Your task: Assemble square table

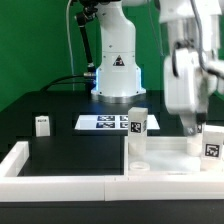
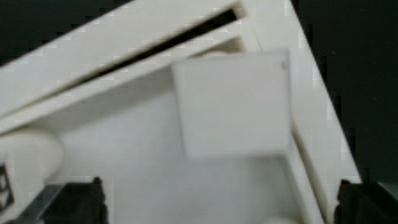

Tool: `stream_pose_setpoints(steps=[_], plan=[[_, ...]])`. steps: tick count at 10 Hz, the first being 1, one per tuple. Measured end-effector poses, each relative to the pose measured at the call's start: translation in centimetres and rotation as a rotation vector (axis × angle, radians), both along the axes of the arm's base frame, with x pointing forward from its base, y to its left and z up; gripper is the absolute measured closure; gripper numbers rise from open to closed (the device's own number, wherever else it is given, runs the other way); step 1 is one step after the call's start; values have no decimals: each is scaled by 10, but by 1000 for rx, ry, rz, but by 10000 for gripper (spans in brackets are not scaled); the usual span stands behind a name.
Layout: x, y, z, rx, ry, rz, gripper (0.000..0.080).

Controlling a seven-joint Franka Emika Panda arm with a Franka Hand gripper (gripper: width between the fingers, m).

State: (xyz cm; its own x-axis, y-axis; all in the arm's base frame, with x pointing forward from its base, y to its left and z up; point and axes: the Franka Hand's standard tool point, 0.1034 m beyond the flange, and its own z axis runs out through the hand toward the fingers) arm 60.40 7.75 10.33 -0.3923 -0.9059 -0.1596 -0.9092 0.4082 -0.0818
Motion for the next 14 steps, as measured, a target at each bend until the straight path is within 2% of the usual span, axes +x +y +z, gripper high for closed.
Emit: stream_pose_setpoints(steps=[1,2,7,8,10,12,14], plan=[[-5,-10,9,0,-8,17,151],[-6,-15,6,-2,2,16,151],[-7,-13,2,-6,7,20,151],[-9,-17,3,-15,-5,69,151],[-35,-40,11,-39,-44,153,151],[-63,-62,12,-75,-78,207,151],[-64,-60,9,-76,-72,211,151]])
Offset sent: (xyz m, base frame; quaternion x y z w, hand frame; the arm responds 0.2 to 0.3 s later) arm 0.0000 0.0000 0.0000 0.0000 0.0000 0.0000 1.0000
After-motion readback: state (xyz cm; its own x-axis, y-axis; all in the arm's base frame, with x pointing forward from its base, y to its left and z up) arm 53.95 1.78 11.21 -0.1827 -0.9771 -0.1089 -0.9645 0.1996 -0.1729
